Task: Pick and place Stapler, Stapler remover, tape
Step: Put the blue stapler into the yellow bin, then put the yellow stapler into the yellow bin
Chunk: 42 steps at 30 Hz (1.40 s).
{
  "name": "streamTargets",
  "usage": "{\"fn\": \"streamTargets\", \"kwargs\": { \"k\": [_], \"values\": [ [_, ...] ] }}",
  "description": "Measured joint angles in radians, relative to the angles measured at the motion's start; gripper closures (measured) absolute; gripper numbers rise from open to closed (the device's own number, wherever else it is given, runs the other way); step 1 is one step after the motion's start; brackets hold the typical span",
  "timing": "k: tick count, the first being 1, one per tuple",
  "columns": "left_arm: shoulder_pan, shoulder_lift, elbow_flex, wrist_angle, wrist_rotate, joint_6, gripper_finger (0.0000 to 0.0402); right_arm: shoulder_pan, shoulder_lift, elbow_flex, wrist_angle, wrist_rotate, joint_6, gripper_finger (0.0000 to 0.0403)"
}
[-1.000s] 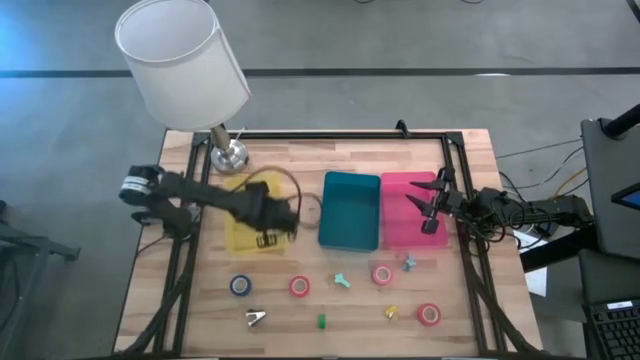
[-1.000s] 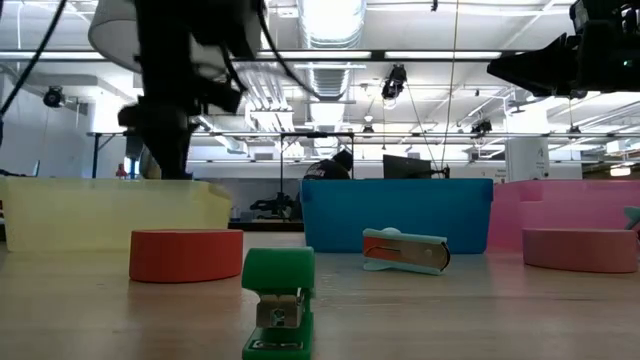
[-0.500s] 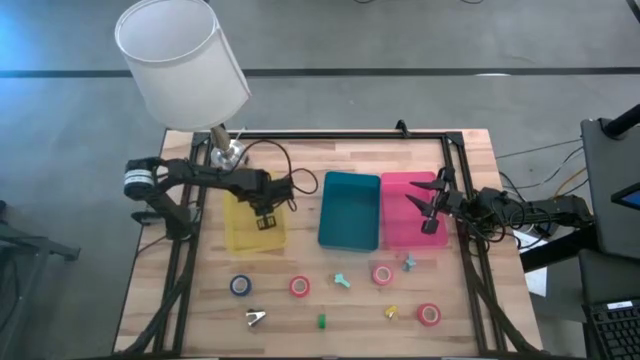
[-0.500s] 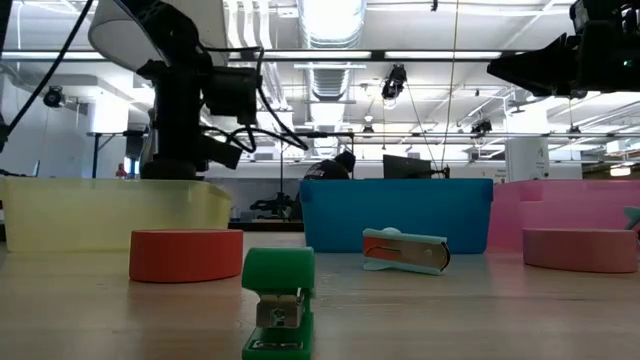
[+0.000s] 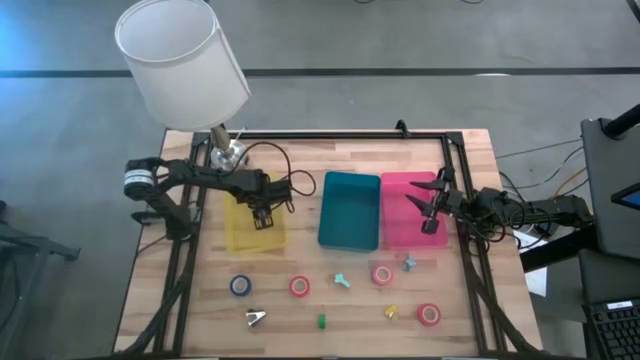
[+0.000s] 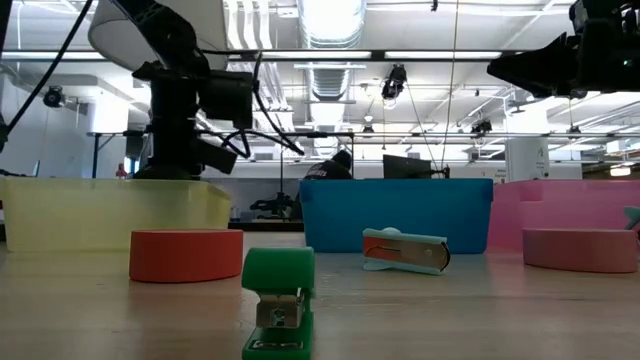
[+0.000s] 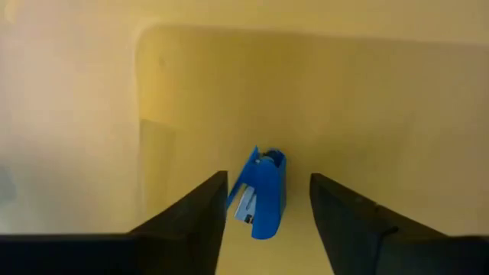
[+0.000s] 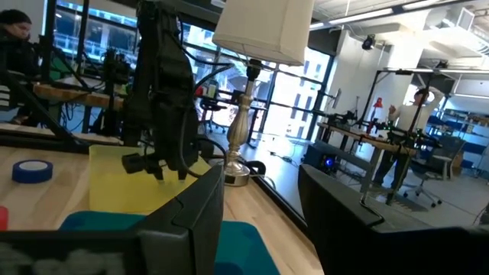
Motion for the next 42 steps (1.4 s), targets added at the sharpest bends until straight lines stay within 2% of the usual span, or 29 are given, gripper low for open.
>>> {"fn": "streamTargets", "kwargs": {
  "k": [5, 15, 21, 27, 33, 36, 42],
  "values": [
    [-0.002, 0.0, 0.048, -0.027, -0.001, 0.024, 0.0186, 0.0, 0.0, 0.0, 0.0, 0.0, 0.021, 0.0236],
    [-0.035, 0.0, 0.224, -0.149, 0.011, 0.095, 0.019, 0.0, 0.0, 0.0, 0.014, 0.0, 0.093, 0.0236],
    [-0.043, -0.015, 0.366, -0.237, 0.048, 0.0, 0.019, 0.0, 0.031, 0.038, 0.023, -0.001, 0.209, 0.0236],
    [-0.121, -0.09, 0.402, -0.163, 0.075, 0.091, 0.019, 0.006, 0.19, 0.111, 0.022, -0.097, 0.335, 0.0236],
    [-0.251, -0.181, 0.332, -0.05, 0.075, 0.075, 0.019, 0.059, 0.423, 0.221, 0.001, -0.156, 0.381, 0.0236],
    [-0.314, -0.216, 0.275, 0.058, 0.075, 0.055, 0.019, 0.105, 0.54, 0.319, -0.093, -0.158, 0.379, 0.0236],
    [-0.404, -0.241, 0.168, 0.234, 0.077, 0.061, 0.019, 0.205, 0.76, 0.565, -0.434, -0.159, 0.397, 0.0236]
  ]
}}
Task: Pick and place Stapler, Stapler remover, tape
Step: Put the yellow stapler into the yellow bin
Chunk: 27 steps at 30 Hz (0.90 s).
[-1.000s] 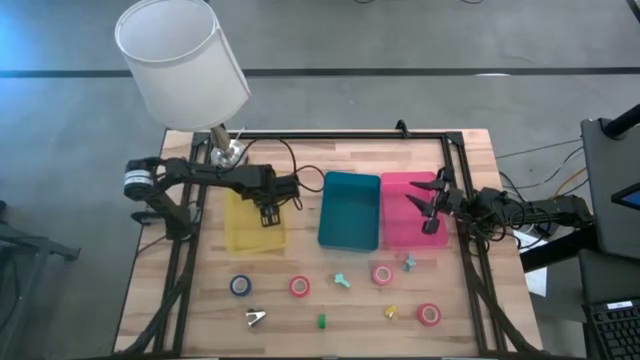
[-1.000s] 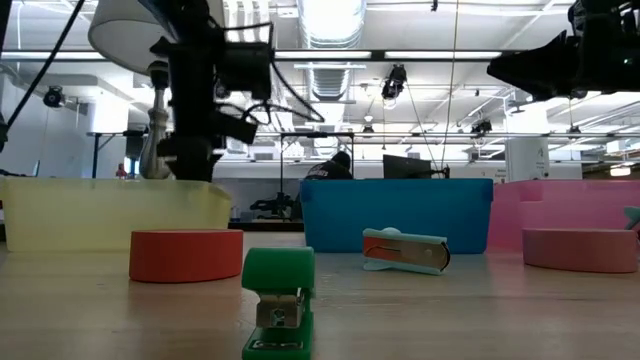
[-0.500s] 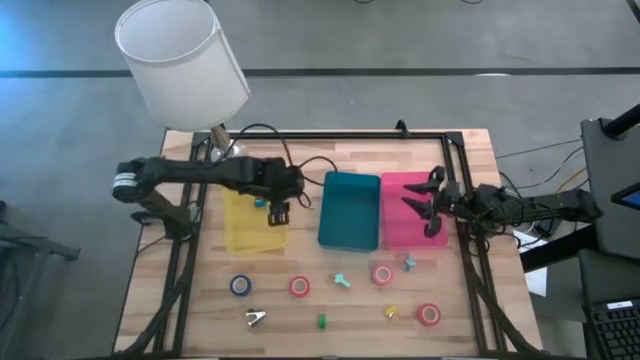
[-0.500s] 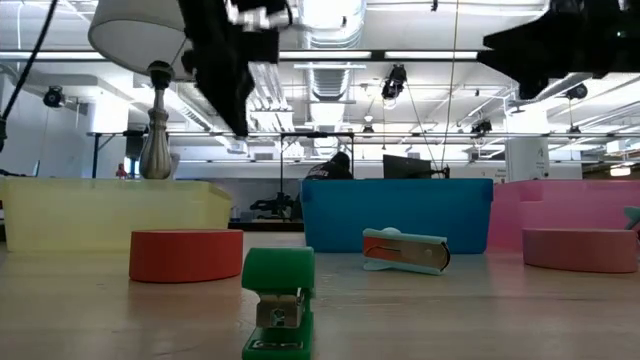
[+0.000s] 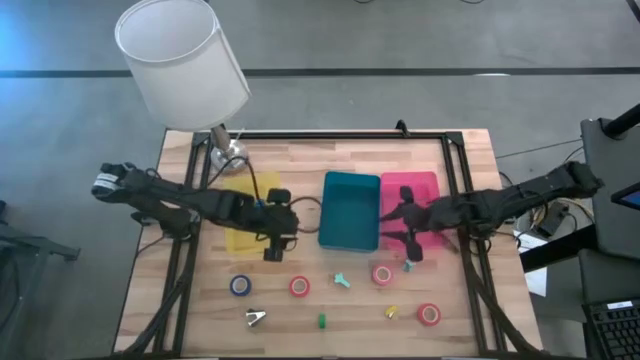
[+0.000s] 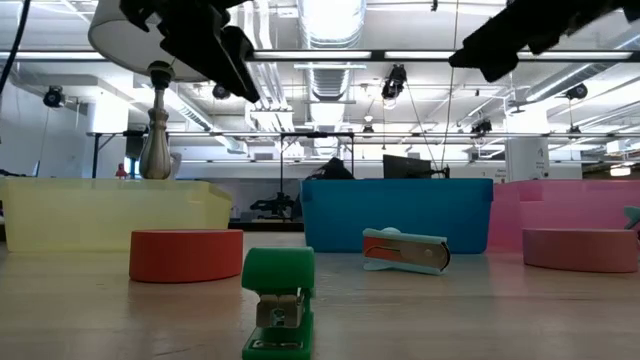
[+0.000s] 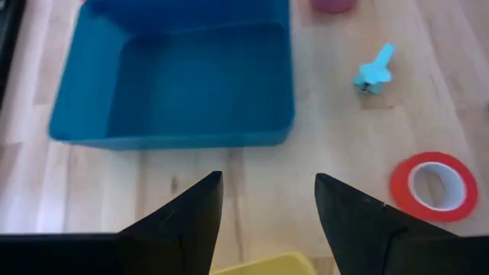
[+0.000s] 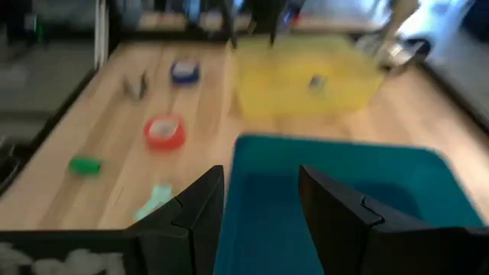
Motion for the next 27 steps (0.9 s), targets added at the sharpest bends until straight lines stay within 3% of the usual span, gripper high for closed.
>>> {"fn": "streamTargets", "kwargs": {
  "k": [8, 13, 16, 23, 27],
  "values": [
    [-0.017, -0.001, -0.051, 0.065, 0.0, -0.024, 0.019, 0.114, 0.287, 0.24, -0.23, -0.019, -0.021, 0.0236],
    [-0.017, -0.001, -0.053, 0.085, -0.004, -0.024, 0.019, 0.153, 0.447, 0.306, -0.309, -0.253, 0.092, 0.0236],
    [-0.017, -0.001, -0.055, 0.093, -0.004, -0.015, 0.019, 0.198, 0.537, 0.341, -0.33, -0.318, 0.175, 0.0236],
    [-0.016, -0.001, -0.057, 0.103, -0.004, 0.054, 0.019, 0.325, 0.724, 0.454, -0.421, -0.333, 0.269, 0.0236],
    [-0.015, -0.001, -0.054, 0.134, -0.004, 0.139, 0.019, 0.376, 0.829, 0.538, -0.561, -0.332, 0.271, 0.0236]
  ]
}}
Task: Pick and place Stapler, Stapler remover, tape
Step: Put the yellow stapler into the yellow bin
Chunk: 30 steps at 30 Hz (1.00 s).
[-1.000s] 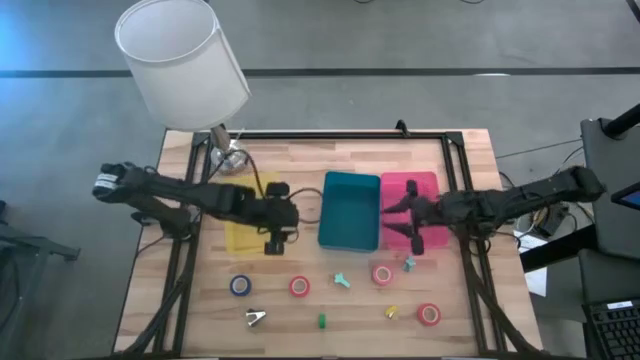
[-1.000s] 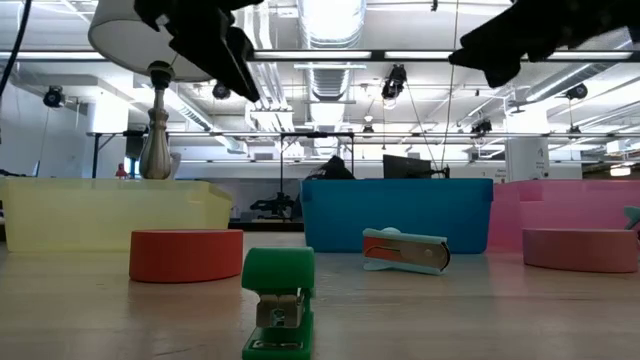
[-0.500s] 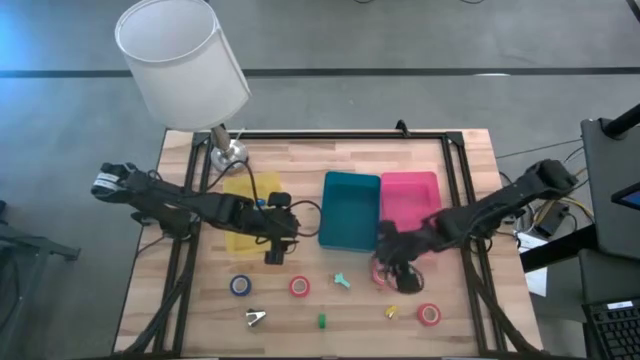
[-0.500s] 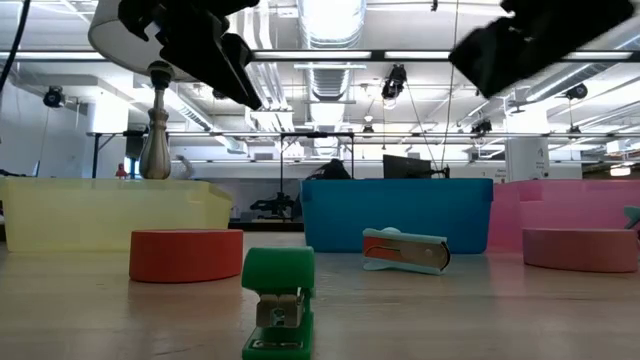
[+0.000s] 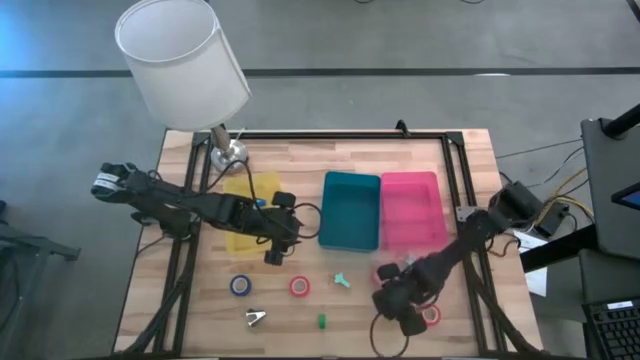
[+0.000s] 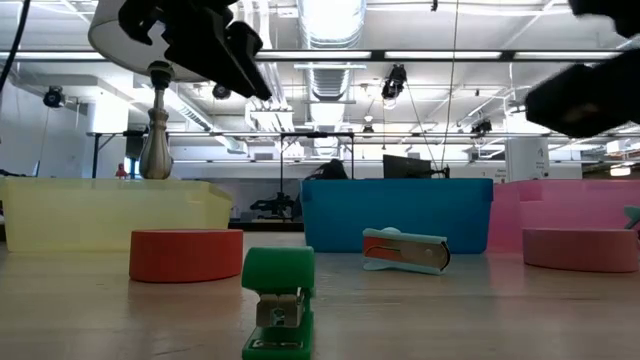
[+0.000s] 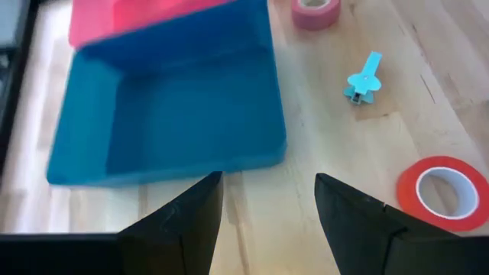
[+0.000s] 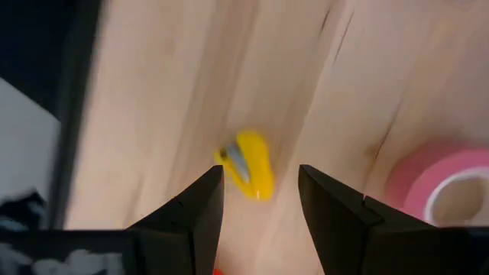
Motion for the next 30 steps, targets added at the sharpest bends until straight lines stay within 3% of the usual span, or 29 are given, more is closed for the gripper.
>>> {"fn": "streamTargets", "kwargs": {
  "k": [4, 9, 16, 22, 30],
  "values": [
    [0.0, 0.0, 0.004, 0.0, 0.0, 0.047, 0.019, 0.036, 0.095, 0.081, -0.131, 0.004, -0.02, 0.0236],
    [0.0, 0.0, 0.004, 0.0, 0.0, 0.113, 0.019, 0.058, 0.172, 0.154, -0.155, 0.008, -0.03, 0.0242],
    [0.0, 0.0, 0.004, 0.0, 0.001, 0.139, 0.019, 0.07, 0.241, 0.207, -0.188, 0.129, -0.067, 0.0251],
    [0.0, 0.0, 0.005, 0.0, 0.001, 0.138, 0.019, 0.076, 0.253, 0.203, -0.179, 0.129, -0.069, 0.0263],
    [0.0, 0.0, 0.005, -0.001, 0.002, 0.093, 0.019, 0.073, 0.244, 0.193, -0.178, 0.132, -0.071, 0.0308]
  ]
}}
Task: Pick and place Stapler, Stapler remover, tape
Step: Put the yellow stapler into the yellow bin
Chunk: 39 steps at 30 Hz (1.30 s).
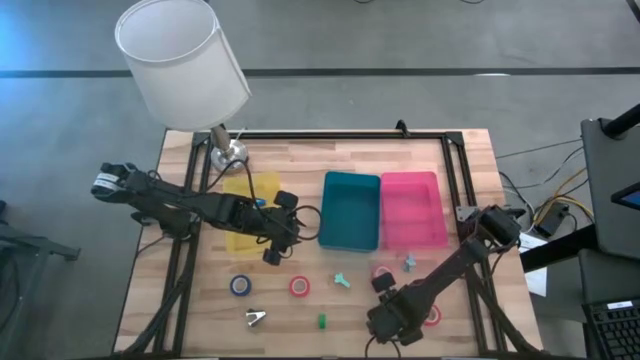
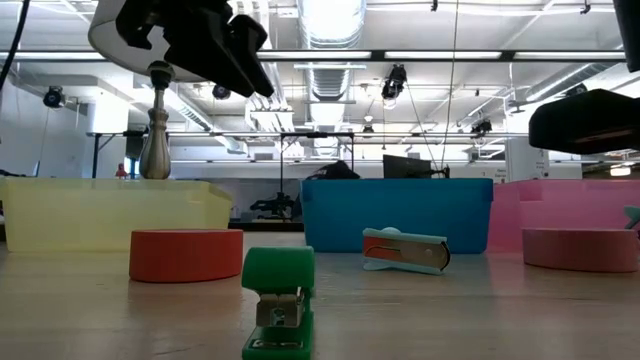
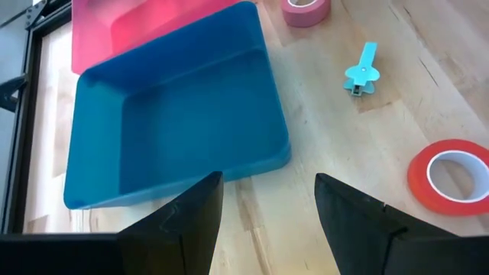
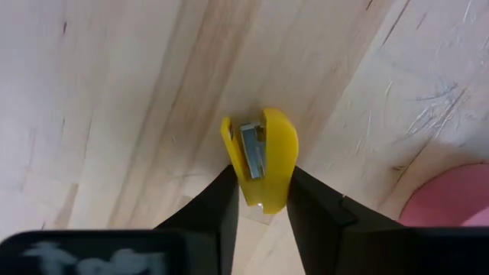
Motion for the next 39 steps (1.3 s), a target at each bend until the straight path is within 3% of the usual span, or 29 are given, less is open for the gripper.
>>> {"fn": "streamTargets", "kwargs": {
  "k": [7, 14, 22, 27, 31, 39],
  "values": [
    [0.0, 0.0, 0.0, 0.0, 0.0, -0.057, 0.019, -0.018, -0.032, -0.006, -0.018, 0.0, -0.001, 0.0342],
    [0.0, 0.0, -0.002, 0.046, 0.001, -0.129, 0.019, -0.084, -0.133, -0.006, -0.045, 0.01, -0.04, 0.0343],
    [0.0, 0.0, -0.059, 0.269, 0.0, -0.254, 0.019, -0.231, -0.257, -0.007, -0.044, 0.237, 0.011, 0.0342],
    [0.0, 0.004, -0.079, 0.278, 0.0, -0.179, 0.019, -0.312, -0.298, -0.007, -0.02, 0.336, 0.005, 0.034],
    [0.0, 0.005, -0.082, 0.35, 0.0, -0.184, 0.019, -0.363, -0.309, -0.007, 0.037, 0.373, -0.011, 0.0332],
    [0.0, 0.057, -0.169, 0.668, 0.0, -0.235, 0.019, -0.416, -0.304, -0.007, 0.226, 0.391, -0.172, 0.0329]
  ]
}}
